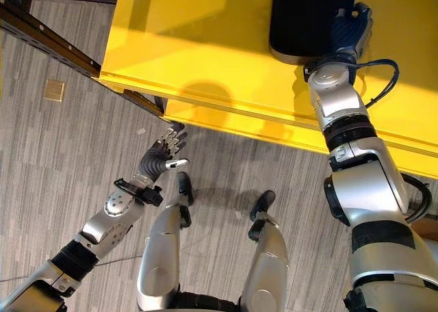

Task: Move parts from the plastic box to the shelf.

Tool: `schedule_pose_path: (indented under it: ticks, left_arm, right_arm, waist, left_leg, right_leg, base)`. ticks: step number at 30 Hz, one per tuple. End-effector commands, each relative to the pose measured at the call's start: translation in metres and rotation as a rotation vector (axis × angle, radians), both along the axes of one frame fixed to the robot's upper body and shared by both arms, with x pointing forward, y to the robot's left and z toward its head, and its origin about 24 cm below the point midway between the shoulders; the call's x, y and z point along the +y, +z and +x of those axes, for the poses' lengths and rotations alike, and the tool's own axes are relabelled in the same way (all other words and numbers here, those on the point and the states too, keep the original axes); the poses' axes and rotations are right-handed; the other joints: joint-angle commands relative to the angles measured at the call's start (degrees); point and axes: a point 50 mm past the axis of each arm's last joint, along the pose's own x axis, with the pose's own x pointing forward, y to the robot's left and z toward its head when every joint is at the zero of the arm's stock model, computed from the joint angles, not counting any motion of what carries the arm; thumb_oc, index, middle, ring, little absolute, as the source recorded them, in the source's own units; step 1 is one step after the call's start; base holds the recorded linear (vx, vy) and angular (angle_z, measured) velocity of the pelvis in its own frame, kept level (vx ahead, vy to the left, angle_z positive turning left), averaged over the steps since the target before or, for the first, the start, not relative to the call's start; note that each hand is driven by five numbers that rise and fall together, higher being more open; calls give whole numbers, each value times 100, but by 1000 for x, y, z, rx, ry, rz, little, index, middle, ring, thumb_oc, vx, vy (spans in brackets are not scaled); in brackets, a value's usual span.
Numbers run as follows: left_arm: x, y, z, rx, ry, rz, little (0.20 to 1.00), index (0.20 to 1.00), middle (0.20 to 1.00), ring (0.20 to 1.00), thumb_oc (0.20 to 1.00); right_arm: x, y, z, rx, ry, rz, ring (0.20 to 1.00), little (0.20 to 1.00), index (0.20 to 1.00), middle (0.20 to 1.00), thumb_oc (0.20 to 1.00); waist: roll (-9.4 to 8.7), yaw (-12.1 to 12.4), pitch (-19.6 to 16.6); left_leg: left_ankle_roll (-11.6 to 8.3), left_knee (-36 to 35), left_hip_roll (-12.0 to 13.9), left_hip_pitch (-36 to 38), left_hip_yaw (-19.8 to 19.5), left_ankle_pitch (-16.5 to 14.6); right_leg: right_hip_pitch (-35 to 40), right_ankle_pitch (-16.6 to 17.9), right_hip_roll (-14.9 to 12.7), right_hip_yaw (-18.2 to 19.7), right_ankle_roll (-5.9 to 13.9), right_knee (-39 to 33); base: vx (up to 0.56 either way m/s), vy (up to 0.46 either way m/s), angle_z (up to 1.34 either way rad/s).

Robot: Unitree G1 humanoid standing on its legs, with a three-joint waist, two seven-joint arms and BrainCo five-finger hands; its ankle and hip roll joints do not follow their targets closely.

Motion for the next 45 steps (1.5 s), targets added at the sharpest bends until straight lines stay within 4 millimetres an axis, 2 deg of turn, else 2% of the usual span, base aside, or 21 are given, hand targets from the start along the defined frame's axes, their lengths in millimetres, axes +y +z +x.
schedule_pose_path:
  ticks: [1,5,9,13,18,21,22,24,32,33,38,39,40,42,43,45]
  left_arm:
    - [-17,14,-13,-66,-72,-51,1000,1000,1000,1000,1000]
    - [-12,12,-14,-64,-68,-43,1000,1000,1000,1000,1000]
    - [-9,13,-14,-70,-66,-39,1000,1000,1000,1000,1000]
    - [-7,13,-14,-75,-62,-32,1000,1000,1000,1000,1000]
    - [-3,12,-15,-75,-67,-20,1000,1000,1000,1000,1000]
    - [-2,11,-15,-71,-69,-20,1000,1000,1000,1000,1000]
    - [-2,8,-17,-59,-71,-21,1000,1000,1000,1000,1000]
    - [-2,6,-17,-56,-74,-17,1000,1000,1000,1000,1000]
    - [-1,4,-19,-58,-84,-19,1000,1000,1000,1000,1000]
    - [-1,7,-17,-68,-85,-13,1000,1000,1000,1000,1000]
    - [-4,7,-16,-69,-95,-23,1000,1000,1000,1000,1000]
    - [-4,7,-16,-69,-94,-25,1000,1000,1000,1000,1000]
    - [-4,4,-18,-54,-104,-32,1000,1000,1000,1000,1000]
    - [-5,4,-18,-57,-110,-34,1000,1000,1000,1000,1000]
    - [-6,8,-17,-73,-118,-36,1000,1000,1000,1000,1000]
    - [-8,10,-17,-75,-117,-45,1000,1000,1000,1000,1000]
  right_arm:
    - [-11,13,-5,-16,-71,-56,200,200,200,200,200]
    - [-30,17,-11,2,-156,-113,200,200,200,200,200]
    - [-37,20,-14,10,-187,-148,200,200,200,200,200]
    - [-42,24,-16,68,-234,-300,200,200,200,200,200]
    - [-56,21,-22,96,-269,-340,200,200,200,200,200]
    - [-58,23,-23,108,-282,-393,200,200,200,200,200]
    - [-59,19,-23,122,-280,-404,200,200,200,200,200]
    - [-56,22,-22,132,-273,-459,200,200,200,200,200]
    - [-59,18,-23,162,-279,-461,200,200,200,200,200]
    - [-58,23,-23,155,-294,-490,200,200,200,200,200]
    - [-59,23,-24,170,-321,-535,200,200,200,200,200]
    - [-59,23,-24,164,-335,-537,526,526,526,526,526]
    - [-61,20,-25,164,-351,-525,1000,1000,1000,1000,1000]
    - [-62,19,-26,152,-361,-502,1000,1000,1000,1000,1000]
    - [-61,22,-27,114,-367,-483,1000,1000,1000,1000,1000]
    - [-59,21,-27,36,-355,-375,1000,1000,1000,1000,1000]
  waist:
    - [268,198,-178]
    - [241,191,-178]
    - [227,178,-178]
    - [207,166,-178]
    - [168,136,-178]
    - [162,126,-178]
    - [156,114,-178]
    - [155,114,-178]
    - [171,83,-178]
    - [186,91,-178]
    - [221,96,-178]
    - [227,93,-178]
    - [228,68,-178]
    - [237,58,-178]
    - [258,65,-178]
    - [289,46,-178]
  left_leg:
    - [-172,27,-239,-123,-382,-259]
    - [-189,23,-206,-105,-367,-251]
    - [-210,15,-175,-95,-356,-243]
    - [-223,-19,-142,-66,-335,-223]
    - [-235,3,-103,-93,-336,-226]
    - [-240,13,-92,-121,-339,-225]
    - [-304,55,-122,2,-382,-369]
    - [-304,62,-111,-4,-379,-369]
    - [-312,80,-91,41,-356,-395]
    - [-244,45,-51,-92,-310,-250]
    - [-248,41,-54,-53,-294,-255]
    - [-246,39,-48,-56,-285,-255]
    - [-309,96,-79,68,-318,-412]
    - [-306,100,-82,67,-315,-417]
    - [-242,44,-51,-49,-269,-272]
    - [-241,23,-54,-25,-248,-277]
  right_leg:
    - [-315,-792,269,-151,181,1101]
    - [-288,-776,276,-168,191,1067]
    - [-270,-763,276,-171,202,1019]
    - [-250,-748,268,-174,215,992]
    - [-279,-750,256,-185,226,1008]
    - [-303,-750,269,-185,218,1006]
    - [-195,-885,243,-122,297,1066]
    - [-208,-883,240,-123,297,1071]
    - [-198,-901,211,-97,306,1080]
    - [-324,-752,238,-154,225,1023]
    - [-294,-764,215,-157,229,1030]
    - [-302,-766,210,-156,228,1034]
    - [-197,-915,163,-94,315,1112]
    - [-208,-916,162,-87,315,1121]
    - [-318,-773,204,-135,231,1041]
    - [-311,-765,209,-114,238,1008]
  base:
    - [0,0,0]
    - [-22,-52,-1]
    - [-13,-35,-4]
    - [-10,-37,-3]
    - [-6,-47,0]
    - [18,-17,0]
    - [67,-25,-2]
    - [37,-31,-3]
    - [-7,-3,-1]
    - [-70,1,-3]
    - [-10,6,-2]
    - [77,17,-3]
    - [74,14,-2]
    - [-1,16,-4]
    - [-78,26,-8]
    - [-46,39,-8]
